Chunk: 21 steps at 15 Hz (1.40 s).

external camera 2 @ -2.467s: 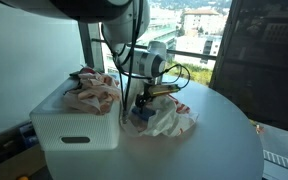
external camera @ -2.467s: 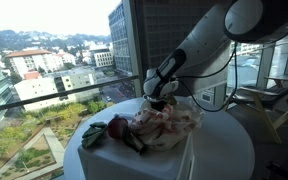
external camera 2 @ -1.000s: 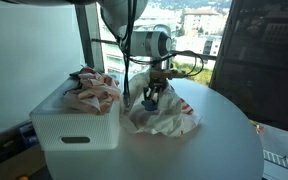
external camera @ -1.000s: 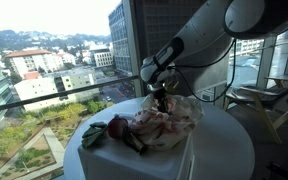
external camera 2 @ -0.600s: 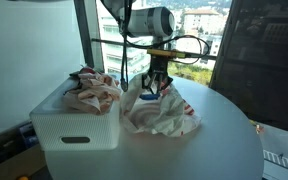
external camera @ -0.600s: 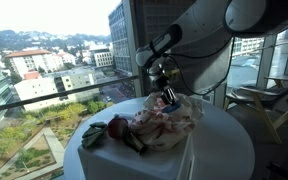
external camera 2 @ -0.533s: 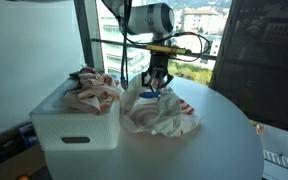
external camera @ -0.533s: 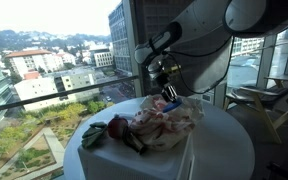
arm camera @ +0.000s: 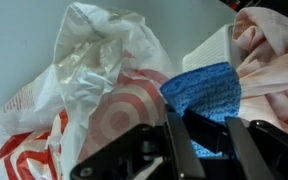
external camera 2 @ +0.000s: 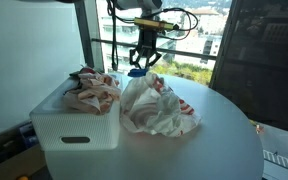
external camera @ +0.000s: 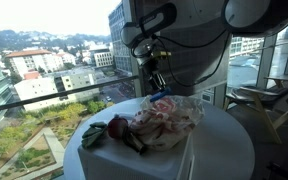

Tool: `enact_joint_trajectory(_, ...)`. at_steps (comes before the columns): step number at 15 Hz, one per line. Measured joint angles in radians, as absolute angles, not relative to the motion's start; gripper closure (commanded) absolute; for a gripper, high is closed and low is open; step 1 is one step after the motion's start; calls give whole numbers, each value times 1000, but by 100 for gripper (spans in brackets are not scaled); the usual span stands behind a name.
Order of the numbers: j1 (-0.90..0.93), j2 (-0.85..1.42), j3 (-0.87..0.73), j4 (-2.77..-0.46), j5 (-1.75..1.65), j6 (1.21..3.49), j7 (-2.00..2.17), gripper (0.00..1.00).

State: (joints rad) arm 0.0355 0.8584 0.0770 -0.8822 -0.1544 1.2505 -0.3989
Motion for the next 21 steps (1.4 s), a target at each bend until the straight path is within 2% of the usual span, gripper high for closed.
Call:
enact_joint_trajectory(12, 173, 927, 186, -823, -95, 1480, -369, 89)
enact_joint_trajectory(14, 178, 936, 199, -823, -74, 1478, -369, 63)
enact_joint_trajectory(15, 178, 942, 203, -823, -68, 1478, -369, 58)
enact_joint_trajectory(21, 174, 960, 206, -825, -36, 1470, -367, 12)
